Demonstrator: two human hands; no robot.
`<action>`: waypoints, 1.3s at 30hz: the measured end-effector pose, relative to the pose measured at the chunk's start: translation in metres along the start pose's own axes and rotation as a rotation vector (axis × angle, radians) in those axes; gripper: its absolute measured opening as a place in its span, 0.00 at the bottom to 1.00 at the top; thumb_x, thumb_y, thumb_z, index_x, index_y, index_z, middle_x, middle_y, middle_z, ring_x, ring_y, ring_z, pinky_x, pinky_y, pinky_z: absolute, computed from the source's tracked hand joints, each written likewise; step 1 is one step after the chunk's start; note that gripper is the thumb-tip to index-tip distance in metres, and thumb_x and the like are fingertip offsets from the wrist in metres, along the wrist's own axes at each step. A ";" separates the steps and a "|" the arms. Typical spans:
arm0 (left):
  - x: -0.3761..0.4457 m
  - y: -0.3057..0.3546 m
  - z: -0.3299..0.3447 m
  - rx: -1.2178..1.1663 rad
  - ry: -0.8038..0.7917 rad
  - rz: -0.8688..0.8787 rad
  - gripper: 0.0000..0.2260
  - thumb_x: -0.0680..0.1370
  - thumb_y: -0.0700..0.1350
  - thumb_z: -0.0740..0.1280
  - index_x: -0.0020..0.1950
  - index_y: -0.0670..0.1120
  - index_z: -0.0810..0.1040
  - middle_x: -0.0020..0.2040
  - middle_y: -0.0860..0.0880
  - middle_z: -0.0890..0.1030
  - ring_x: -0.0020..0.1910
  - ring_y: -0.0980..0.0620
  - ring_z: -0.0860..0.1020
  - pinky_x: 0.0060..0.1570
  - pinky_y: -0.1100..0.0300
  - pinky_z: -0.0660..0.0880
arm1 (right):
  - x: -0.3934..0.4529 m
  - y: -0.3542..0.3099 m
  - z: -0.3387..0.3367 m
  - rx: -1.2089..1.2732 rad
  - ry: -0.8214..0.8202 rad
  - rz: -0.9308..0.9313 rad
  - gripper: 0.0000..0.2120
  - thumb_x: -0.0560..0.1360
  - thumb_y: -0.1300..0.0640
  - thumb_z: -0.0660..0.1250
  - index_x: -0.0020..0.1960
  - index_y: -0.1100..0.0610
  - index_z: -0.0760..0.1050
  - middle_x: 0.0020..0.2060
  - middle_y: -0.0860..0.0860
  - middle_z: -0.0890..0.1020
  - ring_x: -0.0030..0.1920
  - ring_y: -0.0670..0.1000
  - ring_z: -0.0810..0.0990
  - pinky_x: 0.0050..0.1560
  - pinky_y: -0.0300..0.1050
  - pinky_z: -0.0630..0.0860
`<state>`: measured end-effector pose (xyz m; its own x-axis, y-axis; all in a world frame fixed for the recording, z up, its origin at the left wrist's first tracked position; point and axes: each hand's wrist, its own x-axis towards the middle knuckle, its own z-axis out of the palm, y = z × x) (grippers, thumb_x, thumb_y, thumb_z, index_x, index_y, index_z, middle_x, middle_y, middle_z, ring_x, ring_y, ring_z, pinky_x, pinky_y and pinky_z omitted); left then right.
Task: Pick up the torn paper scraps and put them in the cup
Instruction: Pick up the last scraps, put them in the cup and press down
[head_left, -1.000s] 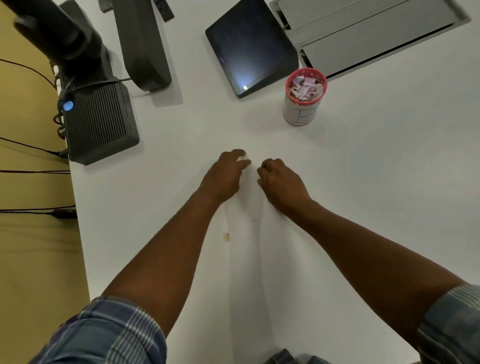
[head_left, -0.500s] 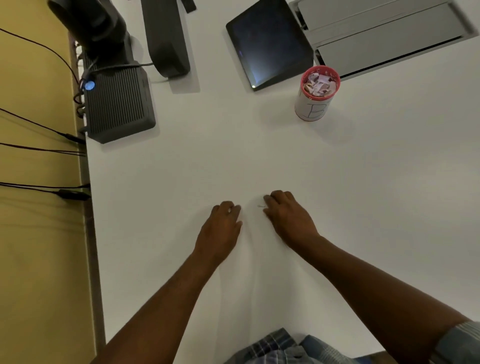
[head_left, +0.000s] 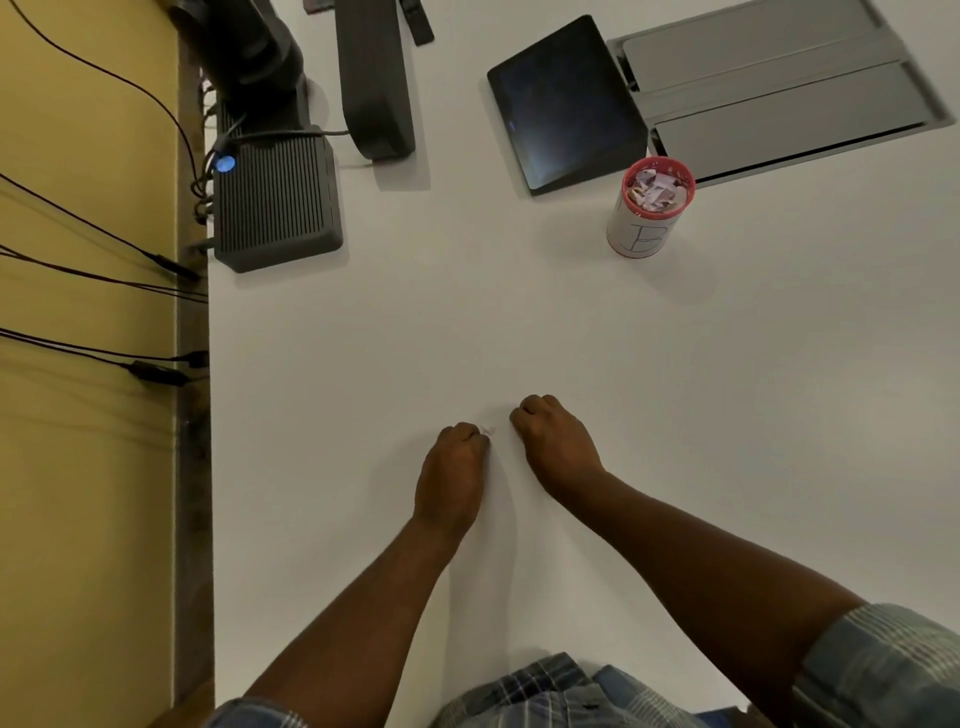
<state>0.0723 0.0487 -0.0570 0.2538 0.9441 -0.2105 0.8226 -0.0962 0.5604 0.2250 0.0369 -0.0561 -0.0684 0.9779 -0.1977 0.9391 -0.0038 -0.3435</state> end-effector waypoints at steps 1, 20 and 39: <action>0.001 0.000 0.000 0.013 0.004 0.008 0.11 0.82 0.46 0.58 0.52 0.45 0.79 0.48 0.52 0.80 0.44 0.63 0.70 0.45 0.78 0.65 | -0.001 0.000 0.001 -0.006 0.006 -0.011 0.06 0.75 0.68 0.59 0.48 0.62 0.74 0.46 0.56 0.76 0.47 0.56 0.74 0.35 0.46 0.69; 0.018 0.011 -0.014 -0.262 0.129 -0.150 0.06 0.73 0.35 0.68 0.46 0.41 0.83 0.45 0.46 0.84 0.44 0.52 0.81 0.47 0.66 0.75 | 0.000 0.036 -0.018 1.120 0.207 0.792 0.06 0.72 0.60 0.70 0.44 0.49 0.78 0.36 0.48 0.83 0.37 0.49 0.82 0.45 0.49 0.79; 0.057 0.014 -0.017 -0.307 -0.013 -0.343 0.02 0.67 0.38 0.73 0.38 0.43 0.85 0.41 0.46 0.85 0.39 0.54 0.82 0.39 0.67 0.74 | 0.021 0.069 -0.064 2.005 0.316 0.900 0.10 0.76 0.74 0.59 0.43 0.65 0.76 0.39 0.56 0.79 0.40 0.48 0.78 0.37 0.33 0.79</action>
<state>0.0892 0.1063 -0.0474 0.0008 0.9008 -0.4342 0.6716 0.3212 0.6677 0.3096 0.0707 -0.0251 0.2894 0.5868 -0.7562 -0.8027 -0.2816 -0.5257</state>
